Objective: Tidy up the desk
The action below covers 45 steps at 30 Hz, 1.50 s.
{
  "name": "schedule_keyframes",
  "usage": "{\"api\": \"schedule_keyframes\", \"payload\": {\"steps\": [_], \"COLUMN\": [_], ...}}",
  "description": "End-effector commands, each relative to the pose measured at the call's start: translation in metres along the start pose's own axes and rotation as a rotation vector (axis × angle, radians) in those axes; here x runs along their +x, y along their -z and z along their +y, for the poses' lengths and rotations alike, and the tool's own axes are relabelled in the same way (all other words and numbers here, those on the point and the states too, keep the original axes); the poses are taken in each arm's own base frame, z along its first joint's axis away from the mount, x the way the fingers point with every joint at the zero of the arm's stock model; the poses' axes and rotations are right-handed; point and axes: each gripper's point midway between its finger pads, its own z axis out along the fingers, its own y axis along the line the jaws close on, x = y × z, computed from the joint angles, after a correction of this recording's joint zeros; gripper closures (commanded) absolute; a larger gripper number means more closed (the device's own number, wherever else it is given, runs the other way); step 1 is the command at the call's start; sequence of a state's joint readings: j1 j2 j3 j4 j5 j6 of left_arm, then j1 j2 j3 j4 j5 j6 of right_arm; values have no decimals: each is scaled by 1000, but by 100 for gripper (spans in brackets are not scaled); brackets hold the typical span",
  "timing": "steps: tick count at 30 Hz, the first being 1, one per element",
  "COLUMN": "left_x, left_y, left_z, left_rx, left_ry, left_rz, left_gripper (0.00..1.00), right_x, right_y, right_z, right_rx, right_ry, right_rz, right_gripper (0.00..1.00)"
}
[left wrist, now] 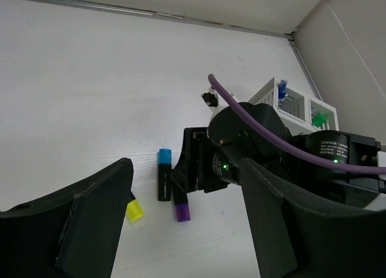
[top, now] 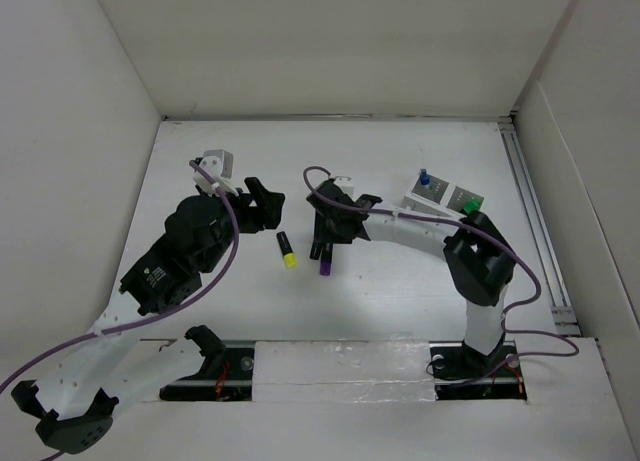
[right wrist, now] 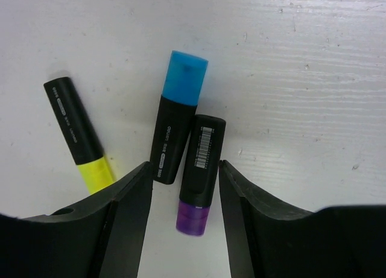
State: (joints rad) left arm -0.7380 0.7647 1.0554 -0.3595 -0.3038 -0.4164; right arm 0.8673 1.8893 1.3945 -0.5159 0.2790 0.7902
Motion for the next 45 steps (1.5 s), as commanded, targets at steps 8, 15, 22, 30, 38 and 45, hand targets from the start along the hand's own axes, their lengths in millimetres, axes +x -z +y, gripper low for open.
{"api": "schedule_keyframes", "payload": {"steps": [8,15,22,30,38,45], "left_x": [-24,-24,-22,-22,-23,-21], "left_y": [14,14,14,14,14,12], "left_z": [0,-1,0,2,3,2], "left_rx": [7,6,4,-3,-7,-2], "left_ry": [10,12,15,13,10,8], "left_rz": [-67,-66,-65,-67,-74,-70], "left_gripper": [32,32,32,32,31,31], "right_x": [10,17,22,33,50,59], "right_y": [-20,-28,-32,-31,-21,-26], "right_z": [-19,-28,-28,-20,-25,-28], "right_rx": [113,164,193,162,188,185], "right_ry": [-10,17,51,10,0,-4], "right_rz": [12,34,55,93,111,128], "right_gripper": [52,51,49,52,40,56]}}
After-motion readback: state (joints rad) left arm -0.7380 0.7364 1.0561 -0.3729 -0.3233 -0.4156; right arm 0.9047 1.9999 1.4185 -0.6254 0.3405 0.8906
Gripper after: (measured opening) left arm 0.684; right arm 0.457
